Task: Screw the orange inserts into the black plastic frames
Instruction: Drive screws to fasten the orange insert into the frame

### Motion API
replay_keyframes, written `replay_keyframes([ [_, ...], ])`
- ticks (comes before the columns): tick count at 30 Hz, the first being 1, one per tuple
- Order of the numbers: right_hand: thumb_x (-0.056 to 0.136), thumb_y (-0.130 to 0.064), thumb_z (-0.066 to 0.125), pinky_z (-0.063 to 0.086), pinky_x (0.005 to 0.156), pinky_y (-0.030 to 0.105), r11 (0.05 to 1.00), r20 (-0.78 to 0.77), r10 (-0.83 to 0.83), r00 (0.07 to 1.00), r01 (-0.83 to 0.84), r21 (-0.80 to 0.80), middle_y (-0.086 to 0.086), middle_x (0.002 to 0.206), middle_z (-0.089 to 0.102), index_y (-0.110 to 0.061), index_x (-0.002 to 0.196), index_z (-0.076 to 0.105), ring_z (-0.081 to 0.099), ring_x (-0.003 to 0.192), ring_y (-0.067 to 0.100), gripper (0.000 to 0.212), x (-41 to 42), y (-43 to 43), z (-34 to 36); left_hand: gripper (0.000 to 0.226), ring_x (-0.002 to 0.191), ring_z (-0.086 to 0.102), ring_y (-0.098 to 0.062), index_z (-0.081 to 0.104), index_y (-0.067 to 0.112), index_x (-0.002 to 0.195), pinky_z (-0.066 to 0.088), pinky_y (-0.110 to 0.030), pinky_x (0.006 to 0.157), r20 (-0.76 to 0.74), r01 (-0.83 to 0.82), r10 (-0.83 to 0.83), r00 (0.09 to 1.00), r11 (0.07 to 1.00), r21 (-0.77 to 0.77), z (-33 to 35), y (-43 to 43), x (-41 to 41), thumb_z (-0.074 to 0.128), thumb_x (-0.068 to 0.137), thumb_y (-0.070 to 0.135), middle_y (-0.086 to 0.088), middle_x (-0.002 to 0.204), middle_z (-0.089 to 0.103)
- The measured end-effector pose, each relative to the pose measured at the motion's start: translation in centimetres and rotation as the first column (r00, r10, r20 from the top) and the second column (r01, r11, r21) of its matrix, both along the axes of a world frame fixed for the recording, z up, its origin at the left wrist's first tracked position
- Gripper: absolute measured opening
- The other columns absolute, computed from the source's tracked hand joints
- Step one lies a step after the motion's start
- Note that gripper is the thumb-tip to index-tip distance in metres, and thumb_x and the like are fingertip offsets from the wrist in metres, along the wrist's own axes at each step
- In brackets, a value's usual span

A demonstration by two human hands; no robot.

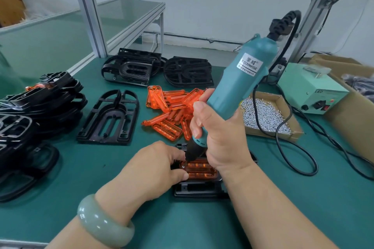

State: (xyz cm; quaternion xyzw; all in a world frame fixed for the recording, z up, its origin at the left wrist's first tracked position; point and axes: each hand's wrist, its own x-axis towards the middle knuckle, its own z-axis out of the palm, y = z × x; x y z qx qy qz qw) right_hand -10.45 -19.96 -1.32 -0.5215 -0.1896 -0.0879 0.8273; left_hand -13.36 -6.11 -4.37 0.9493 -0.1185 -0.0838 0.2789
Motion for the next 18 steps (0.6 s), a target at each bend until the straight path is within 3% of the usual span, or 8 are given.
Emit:
replay_keyframes([
  [4,0.083,-0.009,0.061,0.039,0.048,0.022,0.996,-0.004,0.083,0.997,-0.083,0.018,-0.006,0.052,0.048,-0.023,0.090,0.060,0.042,0.040,0.011,0.016,0.28,-0.35,-0.14,0.034,0.090,0.060,-0.009,0.061,0.052,0.112,0.048,-0.024,0.081,-0.011,0.004,-0.003,1.000,1.000,0.016,0.18,0.02,0.03,0.068,0.080,0.043,0.013,0.093,0.063],
  [10,0.077,-0.021,0.066,0.040,0.047,0.022,0.990,0.008,0.137,0.991,-0.137,0.027,-0.006,0.054,0.049,-0.033,0.087,0.067,0.044,0.041,0.010,0.016,0.52,-0.40,0.00,0.036,0.087,0.059,-0.009,0.061,0.050,0.114,0.046,-0.022,0.077,-0.048,0.003,-0.002,0.999,1.000,0.022,0.21,0.07,0.23,0.069,0.079,0.044,0.012,0.094,0.065],
  [15,0.077,-0.022,0.067,0.041,0.048,0.021,0.991,-0.035,0.123,0.992,-0.121,0.054,-0.006,0.054,0.049,-0.024,0.092,0.064,0.044,0.042,0.010,0.015,0.57,-0.51,0.18,0.037,0.088,0.058,-0.009,0.060,0.050,0.115,0.046,-0.022,0.078,-0.039,-0.003,0.004,0.999,0.999,0.033,0.32,0.04,0.19,0.068,0.079,0.044,0.013,0.093,0.062],
  [18,0.082,-0.014,0.065,0.040,0.047,0.021,0.995,-0.058,0.082,0.995,-0.078,0.061,-0.004,0.054,0.048,-0.022,0.090,0.062,0.044,0.041,0.012,0.011,0.44,-0.62,0.21,0.035,0.075,0.053,-0.009,0.061,0.048,0.114,0.044,-0.022,0.070,-0.026,0.001,0.000,1.000,0.999,0.038,0.30,-0.03,0.05,0.067,0.080,0.043,0.012,0.079,0.059],
])
